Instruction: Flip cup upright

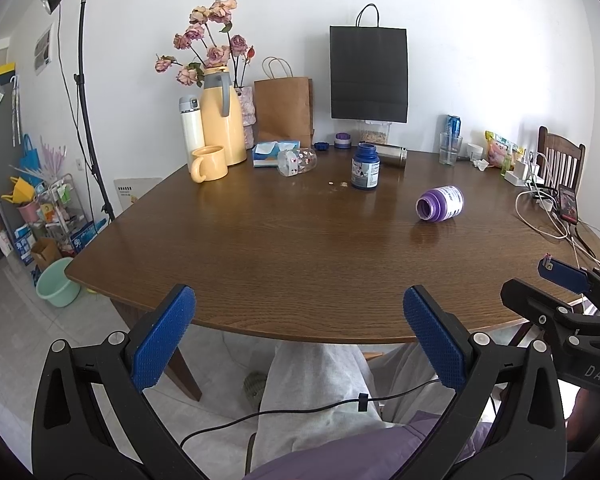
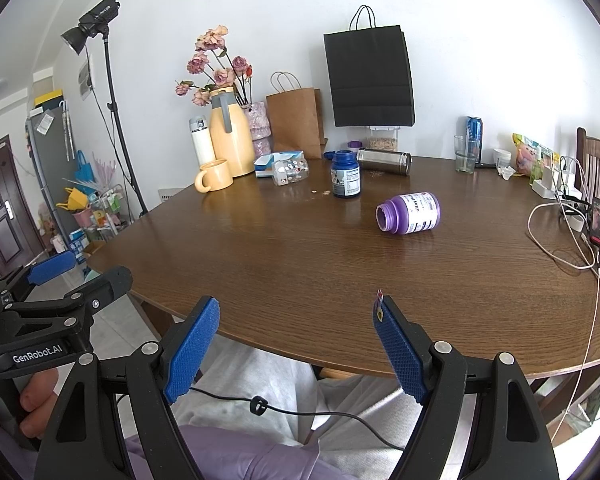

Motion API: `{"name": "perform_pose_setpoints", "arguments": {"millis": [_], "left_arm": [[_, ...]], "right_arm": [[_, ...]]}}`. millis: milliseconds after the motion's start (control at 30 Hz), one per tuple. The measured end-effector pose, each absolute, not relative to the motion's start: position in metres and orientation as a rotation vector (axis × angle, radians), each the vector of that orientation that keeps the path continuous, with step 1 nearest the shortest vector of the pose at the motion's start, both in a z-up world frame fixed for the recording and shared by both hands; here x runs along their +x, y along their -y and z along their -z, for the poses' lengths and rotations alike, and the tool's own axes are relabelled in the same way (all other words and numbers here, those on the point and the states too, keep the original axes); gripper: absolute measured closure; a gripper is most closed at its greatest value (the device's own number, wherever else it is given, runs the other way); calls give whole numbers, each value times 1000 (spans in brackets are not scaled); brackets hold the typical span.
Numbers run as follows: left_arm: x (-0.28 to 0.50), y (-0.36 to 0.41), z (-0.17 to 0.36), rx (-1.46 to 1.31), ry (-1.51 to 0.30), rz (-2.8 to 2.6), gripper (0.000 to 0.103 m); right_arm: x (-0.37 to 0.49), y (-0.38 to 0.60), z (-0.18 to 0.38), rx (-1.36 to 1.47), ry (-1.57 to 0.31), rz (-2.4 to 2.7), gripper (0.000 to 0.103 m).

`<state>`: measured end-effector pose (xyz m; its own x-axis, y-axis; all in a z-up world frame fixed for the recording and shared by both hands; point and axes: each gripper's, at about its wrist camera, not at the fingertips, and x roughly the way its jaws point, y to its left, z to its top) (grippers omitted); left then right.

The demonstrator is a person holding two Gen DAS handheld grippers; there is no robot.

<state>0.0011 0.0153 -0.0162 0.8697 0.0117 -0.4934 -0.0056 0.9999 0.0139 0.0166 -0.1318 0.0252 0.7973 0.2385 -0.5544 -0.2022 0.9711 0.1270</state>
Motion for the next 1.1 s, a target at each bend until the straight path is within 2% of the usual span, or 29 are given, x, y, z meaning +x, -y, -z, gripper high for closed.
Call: {"name": "perform_pose_setpoints", "arguments": {"millis": [1100], "left_arm": [[14, -18, 17, 7, -507, 6, 0]], "right_arm": [[30, 130, -27, 56, -587, -272, 19]]}}
